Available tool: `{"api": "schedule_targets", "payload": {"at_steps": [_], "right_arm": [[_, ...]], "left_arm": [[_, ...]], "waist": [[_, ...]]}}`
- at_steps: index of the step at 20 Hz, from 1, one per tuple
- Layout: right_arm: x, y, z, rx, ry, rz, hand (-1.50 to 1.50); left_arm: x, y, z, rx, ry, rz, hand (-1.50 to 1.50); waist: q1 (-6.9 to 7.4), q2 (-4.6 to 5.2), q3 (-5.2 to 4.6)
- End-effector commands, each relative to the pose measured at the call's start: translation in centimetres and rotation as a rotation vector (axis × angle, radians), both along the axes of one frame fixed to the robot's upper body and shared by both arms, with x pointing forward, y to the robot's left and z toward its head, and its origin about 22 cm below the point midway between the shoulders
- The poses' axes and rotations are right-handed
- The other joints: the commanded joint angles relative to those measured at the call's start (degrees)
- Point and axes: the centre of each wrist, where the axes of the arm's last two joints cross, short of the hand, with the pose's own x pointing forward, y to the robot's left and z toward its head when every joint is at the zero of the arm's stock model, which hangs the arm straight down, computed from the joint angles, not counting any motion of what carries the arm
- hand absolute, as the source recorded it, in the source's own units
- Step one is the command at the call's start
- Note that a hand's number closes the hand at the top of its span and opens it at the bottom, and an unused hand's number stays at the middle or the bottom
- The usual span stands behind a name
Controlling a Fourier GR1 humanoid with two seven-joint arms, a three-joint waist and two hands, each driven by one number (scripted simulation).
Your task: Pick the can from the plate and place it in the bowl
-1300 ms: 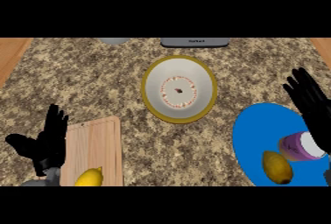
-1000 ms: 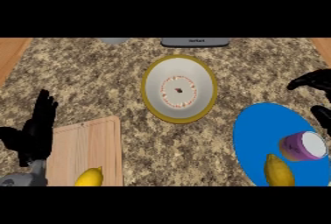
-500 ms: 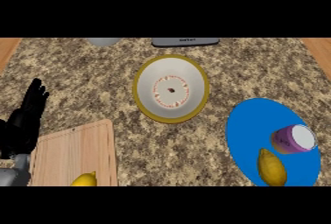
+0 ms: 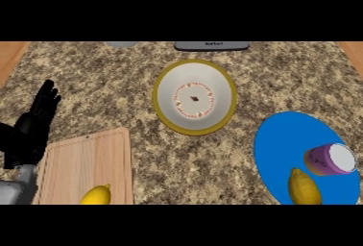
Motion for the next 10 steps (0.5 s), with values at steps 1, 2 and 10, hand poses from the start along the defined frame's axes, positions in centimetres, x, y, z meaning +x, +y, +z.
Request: {"api": "schedule_targets", "payload": {"at_steps": [1, 2, 10], "right_arm": [[1.1, -0.4, 5.5, -0.051, 0.003, 0.013, -1.5], [2.3, 1.6, 5.1, -0.06, -0.004, 0.0, -1.5], [4.9, 5.3, 9.1, -0.399, 0.212, 0.062, -1.5]], "left_arm": [[0.7, 1.5, 0.8, 0.018, 0.009, -0.007, 0.0], [1.7, 0.1, 1.4, -0.004, -0.018, -0.02, 0.0], [0.4, -0.4, -0.2, -0.004, -0.014, -0.029, 0.0]], "waist": [[0.69, 0.15, -0.08], [0.84, 0.21, -0.08], [2.13, 0.39, -0.1]]}}
